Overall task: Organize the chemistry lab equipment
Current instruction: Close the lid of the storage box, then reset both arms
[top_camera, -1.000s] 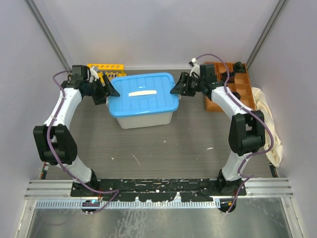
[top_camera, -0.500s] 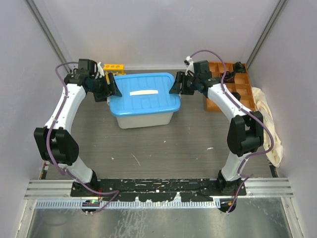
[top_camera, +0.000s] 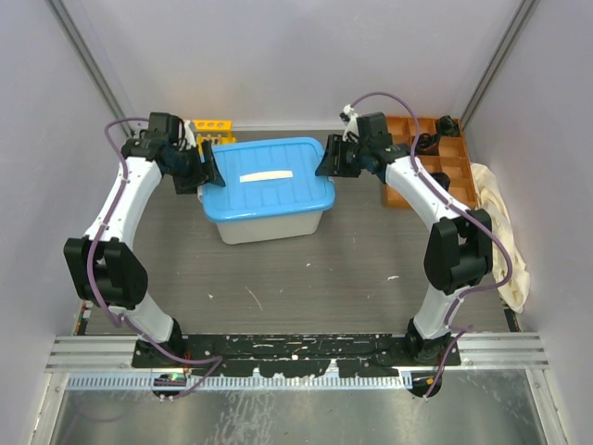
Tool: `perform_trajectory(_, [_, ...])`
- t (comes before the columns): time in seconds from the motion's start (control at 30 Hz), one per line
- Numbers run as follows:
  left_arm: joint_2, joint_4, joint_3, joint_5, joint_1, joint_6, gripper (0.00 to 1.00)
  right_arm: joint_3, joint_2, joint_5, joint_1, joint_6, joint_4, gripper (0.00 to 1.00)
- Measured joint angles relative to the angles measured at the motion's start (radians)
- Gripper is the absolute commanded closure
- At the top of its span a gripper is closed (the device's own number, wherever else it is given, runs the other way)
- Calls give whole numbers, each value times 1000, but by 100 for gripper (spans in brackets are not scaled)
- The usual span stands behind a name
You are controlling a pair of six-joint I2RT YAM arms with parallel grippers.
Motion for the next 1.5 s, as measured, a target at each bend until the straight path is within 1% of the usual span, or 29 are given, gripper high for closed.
perform_trajectory(0.2, [1, -12, -2, -43, -9, 5, 36, 0, -4, 27, 14, -1, -1, 55])
perform_trajectory(0.37, [6, -26, -2, -92, -26, 5, 38, 0, -10, 66, 34, -8, 0, 63])
perform_trajectory(0.43, [6, -29, -2, -108, -31, 5, 39, 2, -12, 81, 41, -10, -2, 64])
perform_trajectory(0.5, [6, -32, -2, -126, -35, 5, 35, 2, -15, 94, 47, -12, -2, 57])
perform_trajectory(0.6, [6, -37, -2, -151, -41, 10, 31, 3, -17, 113, 58, -19, -3, 42])
perform_trajectory(0.63, [6, -37, -2, -156, -43, 11, 26, 3, -19, 118, 60, -19, -3, 36])
perform_trajectory(0.67, [6, -36, -1, -160, -45, 12, 22, 3, -19, 116, 62, -23, -3, 35])
perform_trajectory(0.73, [6, -32, 0, -167, -55, 16, 20, 3, -21, 121, 75, -31, -3, 33])
perform_trajectory(0.8, [6, -30, 0, -180, -65, 21, 19, 3, -28, 139, 86, -37, -8, 27])
perform_trajectory(1.0, [4, -21, 0, -212, -77, 26, 17, 3, -48, 175, 109, -47, -40, 26])
perform_trajectory(1.07, [2, -18, 0, -227, -82, 27, 17, 3, -58, 188, 114, -51, -43, 28])
perform_trajectory(1.13, [0, -13, 0, -233, -85, 27, 18, 3, -68, 194, 117, -53, -45, 32])
perform_trajectory(1.2, [0, -11, 0, -235, -86, 27, 19, 3, -75, 198, 117, -56, -47, 33])
perform_trajectory(1.33, [0, -11, 0, -238, -86, 27, 18, 3, -76, 205, 117, -56, -48, 31])
perform_trajectory(1.5, [-2, -8, 2, -285, -92, 29, 14, 3, -90, 239, 124, -56, -47, 27])
